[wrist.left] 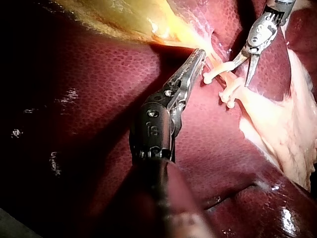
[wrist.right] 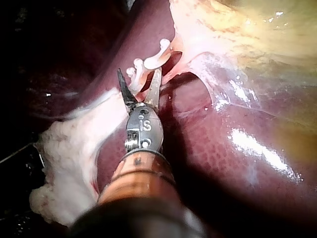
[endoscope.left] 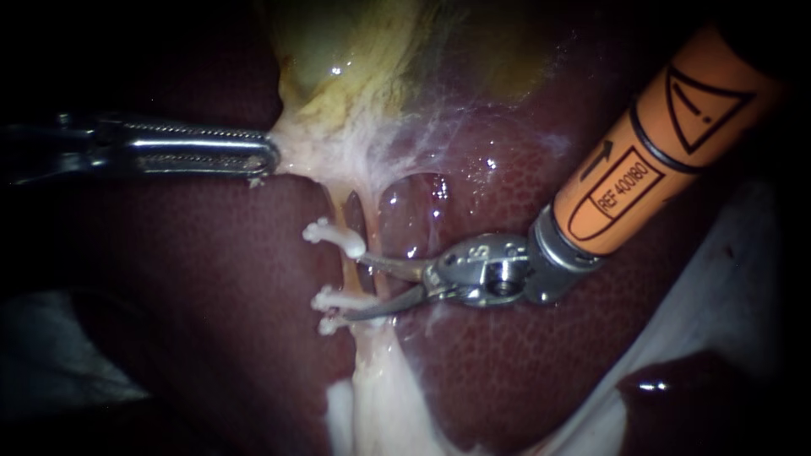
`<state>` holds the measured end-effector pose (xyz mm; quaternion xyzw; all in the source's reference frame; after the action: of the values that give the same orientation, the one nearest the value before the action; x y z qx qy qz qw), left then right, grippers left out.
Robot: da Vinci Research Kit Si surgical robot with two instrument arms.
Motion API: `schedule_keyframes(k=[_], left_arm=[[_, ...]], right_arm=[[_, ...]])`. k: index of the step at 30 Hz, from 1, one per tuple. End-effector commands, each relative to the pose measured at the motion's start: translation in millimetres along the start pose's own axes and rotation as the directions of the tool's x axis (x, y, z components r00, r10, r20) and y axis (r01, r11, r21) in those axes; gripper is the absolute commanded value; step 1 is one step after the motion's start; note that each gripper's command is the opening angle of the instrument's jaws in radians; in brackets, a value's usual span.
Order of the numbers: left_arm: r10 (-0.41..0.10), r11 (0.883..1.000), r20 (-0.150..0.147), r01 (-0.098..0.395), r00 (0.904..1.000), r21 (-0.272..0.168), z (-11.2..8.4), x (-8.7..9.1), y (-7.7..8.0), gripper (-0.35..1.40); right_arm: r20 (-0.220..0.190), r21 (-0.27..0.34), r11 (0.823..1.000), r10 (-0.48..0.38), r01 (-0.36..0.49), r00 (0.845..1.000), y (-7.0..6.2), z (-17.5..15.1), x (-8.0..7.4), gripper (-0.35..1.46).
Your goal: Go to the cutting position left tube
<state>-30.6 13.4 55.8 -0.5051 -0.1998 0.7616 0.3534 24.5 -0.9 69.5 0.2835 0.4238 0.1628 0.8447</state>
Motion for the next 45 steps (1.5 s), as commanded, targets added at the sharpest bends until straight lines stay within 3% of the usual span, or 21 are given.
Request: schedule_keyframes(k=[1,12,19,27,45], left_arm=[[0.000,1.000,0.000,0.000,1.0000,0.000,0.0,0.0,0.0,-0.35],[0.000,1.000,0.000,0.000,1.0000,0.001,0.0,0.1,0.2,-0.35],[0.000,1.000,0.000,0.000,1.0000,0.001,0.1,0.1,0.3,-0.35],[0.000,1.000,-0.001,0.000,1.0000,0.002,0.3,0.1,0.4,-0.35],[-0.001,1.000,-0.001,0.001,1.0000,0.004,0.6,0.2,0.6,-0.35]], right_arm=[[0.000,0.007,1.000,0.000,0.000,1.000,0.0,0.1,0.1,1.42],[-0.025,0.080,0.996,-0.032,0.034,0.999,0.0,1.3,0.8,1.35],[-0.055,0.111,0.993,-0.037,0.043,0.998,0.3,4.0,1.6,1.34],[-0.087,0.110,0.993,-0.031,0.041,0.996,0.5,6.4,2.5,1.35],[-0.129,0.108,0.994,0.011,0.003,0.992,0.3,7.8,4.2,1.37]])
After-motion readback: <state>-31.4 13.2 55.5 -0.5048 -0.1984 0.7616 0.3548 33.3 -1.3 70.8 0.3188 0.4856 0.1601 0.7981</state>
